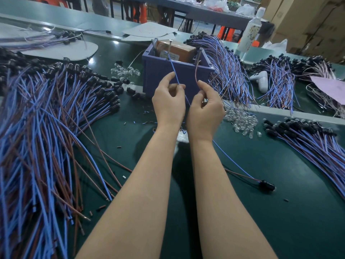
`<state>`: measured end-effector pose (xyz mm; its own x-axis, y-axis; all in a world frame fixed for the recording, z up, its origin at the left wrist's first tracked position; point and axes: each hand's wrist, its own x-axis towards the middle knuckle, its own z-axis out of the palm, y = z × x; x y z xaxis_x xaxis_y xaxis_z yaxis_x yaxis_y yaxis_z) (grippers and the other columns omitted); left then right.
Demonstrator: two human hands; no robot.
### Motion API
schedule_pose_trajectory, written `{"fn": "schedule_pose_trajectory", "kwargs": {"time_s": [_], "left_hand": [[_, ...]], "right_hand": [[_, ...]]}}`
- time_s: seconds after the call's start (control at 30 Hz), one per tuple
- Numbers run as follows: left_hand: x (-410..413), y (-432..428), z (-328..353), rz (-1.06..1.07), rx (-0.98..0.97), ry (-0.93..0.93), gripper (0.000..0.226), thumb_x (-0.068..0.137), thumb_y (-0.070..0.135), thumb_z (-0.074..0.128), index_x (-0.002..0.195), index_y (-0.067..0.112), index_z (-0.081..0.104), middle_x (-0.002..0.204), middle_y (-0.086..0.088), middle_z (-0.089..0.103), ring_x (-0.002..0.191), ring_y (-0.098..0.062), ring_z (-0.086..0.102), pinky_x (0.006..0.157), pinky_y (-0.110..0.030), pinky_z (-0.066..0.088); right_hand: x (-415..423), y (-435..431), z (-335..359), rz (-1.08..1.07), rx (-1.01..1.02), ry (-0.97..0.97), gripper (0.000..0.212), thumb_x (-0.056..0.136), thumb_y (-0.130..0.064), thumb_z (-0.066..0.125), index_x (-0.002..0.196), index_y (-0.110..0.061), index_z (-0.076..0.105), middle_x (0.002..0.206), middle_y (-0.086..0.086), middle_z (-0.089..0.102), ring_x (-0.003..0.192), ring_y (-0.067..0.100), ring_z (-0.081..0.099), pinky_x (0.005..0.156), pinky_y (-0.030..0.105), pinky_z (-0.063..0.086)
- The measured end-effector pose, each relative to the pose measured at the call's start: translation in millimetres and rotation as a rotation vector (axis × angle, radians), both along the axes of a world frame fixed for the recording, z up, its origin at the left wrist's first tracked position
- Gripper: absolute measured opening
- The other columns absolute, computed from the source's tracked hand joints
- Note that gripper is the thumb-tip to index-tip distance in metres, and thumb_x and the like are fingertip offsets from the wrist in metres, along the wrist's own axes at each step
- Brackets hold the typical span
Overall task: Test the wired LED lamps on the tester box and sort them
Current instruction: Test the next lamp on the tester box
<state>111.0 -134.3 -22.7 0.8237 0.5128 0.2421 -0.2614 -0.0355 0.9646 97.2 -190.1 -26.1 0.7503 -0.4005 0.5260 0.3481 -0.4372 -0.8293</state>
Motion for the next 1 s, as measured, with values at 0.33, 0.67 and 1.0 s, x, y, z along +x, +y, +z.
{"fn": "schedule_pose_trajectory", "kwargs": {"time_s": [0.33,0.67,1.0], "left_hand": [[-0.1,-0.3,1.1,-0.015,0.0,0.011,0.035,0.09,0.004,0.054,0.125,0.008,0.055,0.085,-0.002,0.068,0.087,-0.026,0.067,0.09,-0.043,0.051],[-0.3,-0.8,0.9,-0.008,0.001,0.012,0.035,0.09,0.005,0.056,0.125,0.008,0.055,0.087,-0.004,0.069,0.09,-0.023,0.066,0.091,-0.042,0.05],[0.0,-0.3,0.4,-0.013,-0.007,0.016,0.035,0.09,0.005,0.056,0.125,0.008,0.055,0.089,-0.006,0.07,0.09,-0.025,0.066,0.091,-0.043,0.05]], "right_hand": [[0.2,0.4,0.3,0.004,0.007,-0.014,0.03,0.09,-0.002,0.05,0.112,-0.008,0.068,0.108,0.006,0.068,0.1,0.016,0.061,0.087,0.023,0.044],[3.2,-1.6,-2.8,0.014,-0.025,0.002,0.03,0.091,-0.003,0.049,0.114,-0.009,0.067,0.108,0.005,0.067,0.099,0.015,0.059,0.08,0.009,0.035],[2.5,-1.3,-2.2,0.055,-0.031,-0.005,0.03,0.09,-0.001,0.049,0.113,-0.007,0.068,0.107,0.008,0.068,0.098,0.017,0.061,0.087,0.018,0.04]]}}
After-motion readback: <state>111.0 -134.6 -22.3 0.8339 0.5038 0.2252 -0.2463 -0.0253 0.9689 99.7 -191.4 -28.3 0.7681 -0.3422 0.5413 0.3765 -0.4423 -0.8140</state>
